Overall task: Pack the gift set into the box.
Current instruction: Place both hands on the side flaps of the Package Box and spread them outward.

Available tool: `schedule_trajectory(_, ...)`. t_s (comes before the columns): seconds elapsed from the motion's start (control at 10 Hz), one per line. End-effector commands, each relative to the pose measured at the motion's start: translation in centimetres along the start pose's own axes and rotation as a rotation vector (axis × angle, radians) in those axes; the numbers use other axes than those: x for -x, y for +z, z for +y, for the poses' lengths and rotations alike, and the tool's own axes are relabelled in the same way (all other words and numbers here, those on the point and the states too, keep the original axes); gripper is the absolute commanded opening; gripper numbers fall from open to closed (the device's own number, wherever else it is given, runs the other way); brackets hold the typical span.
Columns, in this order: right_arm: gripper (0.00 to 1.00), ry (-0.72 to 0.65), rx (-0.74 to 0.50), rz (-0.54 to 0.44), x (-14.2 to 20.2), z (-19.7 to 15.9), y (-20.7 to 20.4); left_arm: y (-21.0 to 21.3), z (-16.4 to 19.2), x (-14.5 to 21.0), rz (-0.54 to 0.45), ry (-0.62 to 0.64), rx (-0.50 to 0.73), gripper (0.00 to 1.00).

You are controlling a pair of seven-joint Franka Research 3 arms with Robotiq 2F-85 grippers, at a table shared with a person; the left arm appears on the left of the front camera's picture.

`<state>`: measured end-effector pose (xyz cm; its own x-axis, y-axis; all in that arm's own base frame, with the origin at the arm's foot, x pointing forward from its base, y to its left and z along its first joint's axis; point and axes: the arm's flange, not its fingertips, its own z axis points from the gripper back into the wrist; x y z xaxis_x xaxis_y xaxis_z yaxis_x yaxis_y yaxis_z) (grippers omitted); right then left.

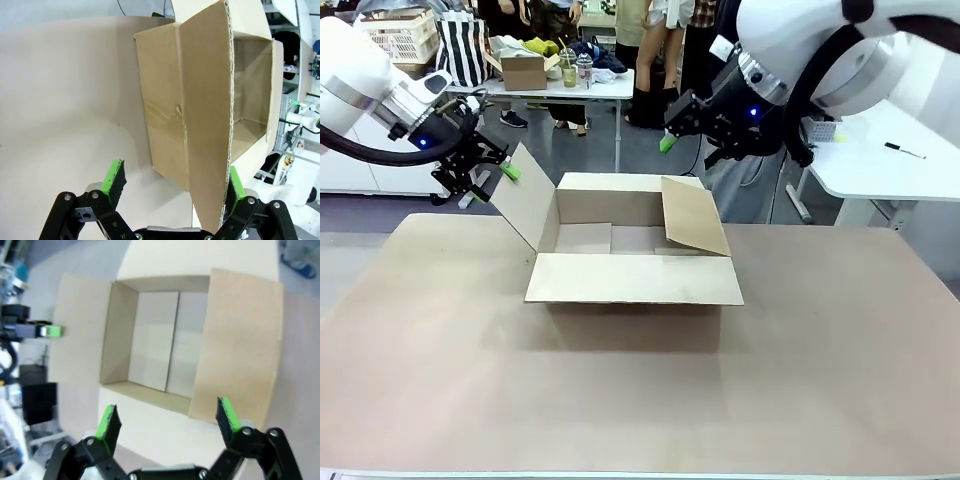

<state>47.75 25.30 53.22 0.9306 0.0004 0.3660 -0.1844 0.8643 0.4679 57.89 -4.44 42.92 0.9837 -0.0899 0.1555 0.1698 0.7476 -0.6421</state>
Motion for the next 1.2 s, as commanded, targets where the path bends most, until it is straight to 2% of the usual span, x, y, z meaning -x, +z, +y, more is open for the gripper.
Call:
schedule_trajectory(0.0,1.00,-0.082,0.024,-0.001,-1.9,1.0,-0.1,0.1,-0.2,0.1,-0.003,0.015,-0.013,1.00)
schedule_trajectory(0.2,1.00,-0.098,0.162,0.049,-4.8,3.3,-4.0,0.1,-0.2,0.1,-0.003,0.015,-0.013,1.00)
schedule_trajectory(0.5,1.00,-0.029,0.406,0.167,-7.8,6.6,-10.9,0.1,-0.2,0.1,-0.003,0.015,-0.013,1.00)
schedule_trajectory(0.7,1.00,0.020,0.539,0.222,-8.2,7.4,-14.7,0.1,-0.2,0.1,-0.003,0.015,-0.013,1.00)
schedule_trajectory(0.9,1.00,0.044,0.736,0.265,-7.8,7.1,-18.3,0.1,-0.2,0.1,-0.003,0.015,-0.013,1.00)
schedule_trajectory(1.1,1.00,0.034,0.905,0.236,-7.2,6.2,-20.3,0.1,-0.2,0.1,-0.003,0.015,-0.013,1.00)
